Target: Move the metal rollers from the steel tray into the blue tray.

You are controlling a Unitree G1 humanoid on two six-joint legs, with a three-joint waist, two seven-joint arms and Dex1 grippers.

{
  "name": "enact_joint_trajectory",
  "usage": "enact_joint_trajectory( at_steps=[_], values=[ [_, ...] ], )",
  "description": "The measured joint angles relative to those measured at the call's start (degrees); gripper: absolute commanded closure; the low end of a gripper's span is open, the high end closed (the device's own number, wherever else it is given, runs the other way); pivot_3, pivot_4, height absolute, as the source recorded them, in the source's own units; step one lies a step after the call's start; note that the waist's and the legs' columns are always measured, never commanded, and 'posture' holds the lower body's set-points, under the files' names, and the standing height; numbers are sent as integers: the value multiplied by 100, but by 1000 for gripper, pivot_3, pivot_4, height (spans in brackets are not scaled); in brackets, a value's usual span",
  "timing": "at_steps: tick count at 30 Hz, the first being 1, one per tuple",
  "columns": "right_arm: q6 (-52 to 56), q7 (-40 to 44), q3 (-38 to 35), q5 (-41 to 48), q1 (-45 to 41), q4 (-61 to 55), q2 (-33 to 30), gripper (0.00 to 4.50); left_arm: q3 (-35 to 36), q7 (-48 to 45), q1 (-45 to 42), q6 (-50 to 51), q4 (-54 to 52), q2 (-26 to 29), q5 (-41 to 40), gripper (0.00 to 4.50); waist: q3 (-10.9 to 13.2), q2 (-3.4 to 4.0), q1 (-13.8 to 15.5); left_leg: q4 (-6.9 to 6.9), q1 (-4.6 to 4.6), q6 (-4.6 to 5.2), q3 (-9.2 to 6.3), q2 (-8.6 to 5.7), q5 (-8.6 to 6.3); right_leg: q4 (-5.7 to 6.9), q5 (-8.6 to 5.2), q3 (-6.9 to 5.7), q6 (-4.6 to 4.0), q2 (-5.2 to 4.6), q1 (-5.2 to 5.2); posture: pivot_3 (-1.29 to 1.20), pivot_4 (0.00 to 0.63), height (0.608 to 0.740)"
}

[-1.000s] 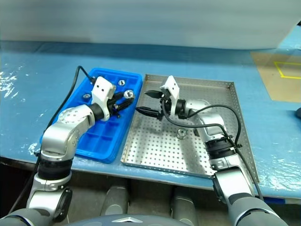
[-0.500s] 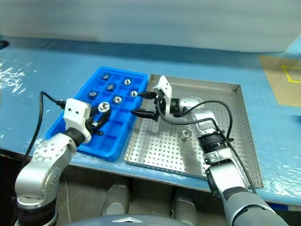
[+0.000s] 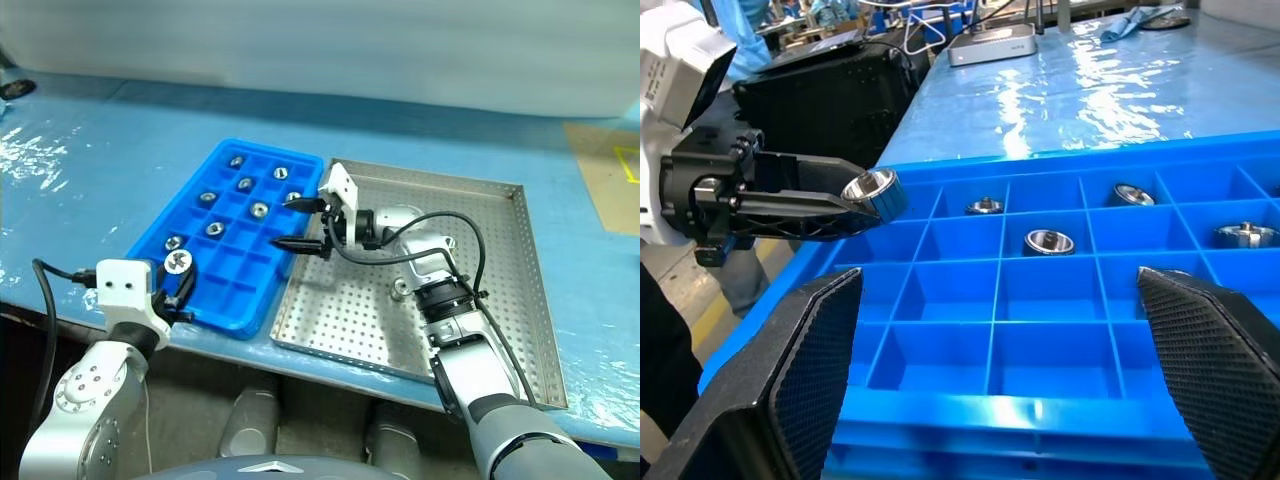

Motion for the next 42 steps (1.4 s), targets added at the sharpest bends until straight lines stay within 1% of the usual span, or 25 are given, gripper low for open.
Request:
enact_joint_trajectory(
  at_steps=[3,6,9,13,17,24,27,32,35,39,41,42],
  values=[
    [0,0,0,-10,0,0,-1,0,26,118,143,-137,6,-158,5,2779,0,0,37,1,1,0,0,0,0,1,0,1,0,0,0,472,150,740],
    [2,-1,0,-23,0,0,-3,0,144,178,135,-212,67,-168,-16,2779,0,0,80,0,4,0,0,2,0,3,0,2,0,2,0,466,150,740],
    [4,-5,-1,-34,0,0,-2,0,277,226,42,-207,169,-151,-20,2779,0,0,110,4,3,0,0,1,0,2,0,2,1,2,2,461,150,740],
    [10,-16,-2,-58,1,0,-1,0,283,234,-44,-97,239,-121,-21,2779,0,0,115,7,3,1,0,1,0,3,0,2,1,2,2,453,150,740],
    [17,-34,-3,-65,2,-6,0,0,283,216,-340,149,413,13,-52,2779,0,0,112,14,3,0,-1,3,0,10,1,2,1,3,2,444,150,740],
    [22,-129,-7,-66,7,-21,-2,0,301,131,-747,985,509,249,-264,2779,0,0,98,25,3,2,-1,2,-1,17,1,1,1,4,2,432,150,740],
    [22,-149,-7,-66,10,-27,-2,0,331,152,-922,1366,464,265,-306,2779,0,1,92,30,3,2,-1,2,-1,21,1,1,1,3,3,432,150,740],
    [23,-171,-10,-66,35,-34,-10,0,477,272,-1106,2027,209,60,-412,2779,-1,2,75,32,4,2,0,1,-1,23,1,0,0,3,3,432,150,740],
    [22,-175,-9,-66,35,-40,-7,0,693,366,-1330,2646,31,-165,-454,2779,-2,2,55,36,4,2,0,0,-1,25,1,-1,0,3,3,432,150,740],
    [22,-175,-10,-66,36,-47,-10,0,876,337,-1388,2956,-75,-176,-514,2779,-3,3,-33,37,5,3,0,-3,-1,23,1,-4,1,3,3,432,150,740],
    [22,-175,-10,-67,37,-47,-10,0,915,325,-1402,3006,-88,-192,-525,2037,-3,3,-57,37,5,6,0,-3,-3,23,1,-6,1,3,3,432,150,740],
    [22,-175,-10,-67,37,-47,-9,0,915,312,-1402,3015,-98,-192,-529,1773,-3,3,-59,37,5,8,0,-3,-5,23,1,-6,1,3,3,429,150,740]
  ],
)
